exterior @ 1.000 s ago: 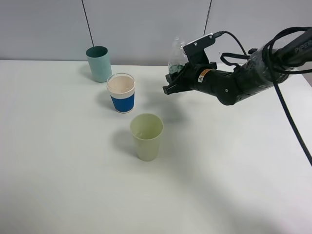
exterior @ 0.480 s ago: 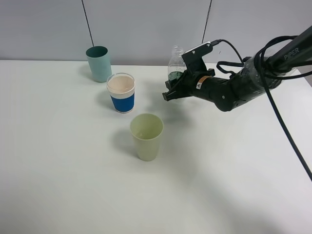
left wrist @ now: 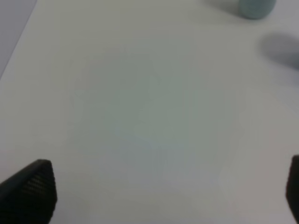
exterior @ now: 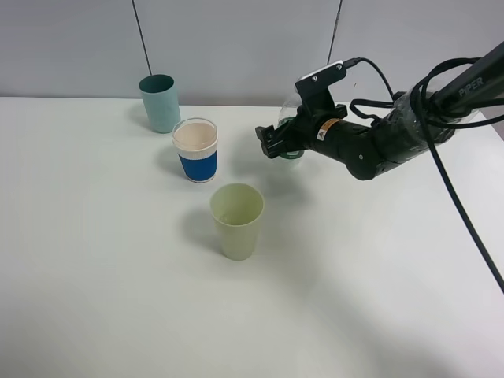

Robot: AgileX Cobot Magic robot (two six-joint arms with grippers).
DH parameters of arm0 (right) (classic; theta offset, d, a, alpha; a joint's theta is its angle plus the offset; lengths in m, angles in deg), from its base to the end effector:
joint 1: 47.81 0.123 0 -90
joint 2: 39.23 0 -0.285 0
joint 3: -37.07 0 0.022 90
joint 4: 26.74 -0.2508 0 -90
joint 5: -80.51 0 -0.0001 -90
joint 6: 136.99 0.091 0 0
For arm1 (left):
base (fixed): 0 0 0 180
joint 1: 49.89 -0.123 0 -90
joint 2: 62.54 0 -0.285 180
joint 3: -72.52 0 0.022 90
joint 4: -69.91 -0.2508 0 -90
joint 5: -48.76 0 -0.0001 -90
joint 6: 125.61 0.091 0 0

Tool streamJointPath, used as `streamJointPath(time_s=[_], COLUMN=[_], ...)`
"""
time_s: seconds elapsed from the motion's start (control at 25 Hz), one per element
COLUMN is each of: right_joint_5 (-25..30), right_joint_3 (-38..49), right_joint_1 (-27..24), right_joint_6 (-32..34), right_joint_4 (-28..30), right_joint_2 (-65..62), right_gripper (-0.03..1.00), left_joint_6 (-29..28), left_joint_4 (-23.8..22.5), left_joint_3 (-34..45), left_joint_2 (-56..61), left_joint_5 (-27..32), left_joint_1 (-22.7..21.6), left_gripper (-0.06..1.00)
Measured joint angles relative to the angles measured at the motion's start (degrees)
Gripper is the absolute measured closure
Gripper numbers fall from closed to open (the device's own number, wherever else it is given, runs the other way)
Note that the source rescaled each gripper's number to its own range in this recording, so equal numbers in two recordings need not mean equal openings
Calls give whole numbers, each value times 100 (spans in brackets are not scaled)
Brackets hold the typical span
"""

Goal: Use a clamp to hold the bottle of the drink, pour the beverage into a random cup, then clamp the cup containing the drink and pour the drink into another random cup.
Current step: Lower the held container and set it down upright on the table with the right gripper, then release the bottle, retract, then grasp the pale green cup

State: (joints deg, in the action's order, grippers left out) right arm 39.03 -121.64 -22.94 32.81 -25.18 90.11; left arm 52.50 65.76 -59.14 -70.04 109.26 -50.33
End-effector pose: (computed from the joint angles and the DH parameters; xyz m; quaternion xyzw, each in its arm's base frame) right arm 0.3702 0.1734 0.1057 -0.2584 0.7729 0.0754 0.5747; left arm -0.0060 0.0057 0.2789 -0.0187 0.8489 0.0295 0.5275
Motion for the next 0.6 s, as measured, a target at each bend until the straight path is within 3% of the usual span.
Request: streamJointPath(time_s=[0.28,0.6], right_joint_5=[-182,470], right_joint_3=[0,9], right_joint_1=[0,0], right_joint_6=[9,9], right_joint_4=[-95,-156], right_joint_2=[-35,-832], right_gripper=[3,3], left_joint_6=[0,0], left_joint_4=[0,0], left_joint_3=[0,0], left_joint_2=[0,0], left_joint_5=[0,0], left_joint_1=[0,0], left_gripper=[-6,-6])
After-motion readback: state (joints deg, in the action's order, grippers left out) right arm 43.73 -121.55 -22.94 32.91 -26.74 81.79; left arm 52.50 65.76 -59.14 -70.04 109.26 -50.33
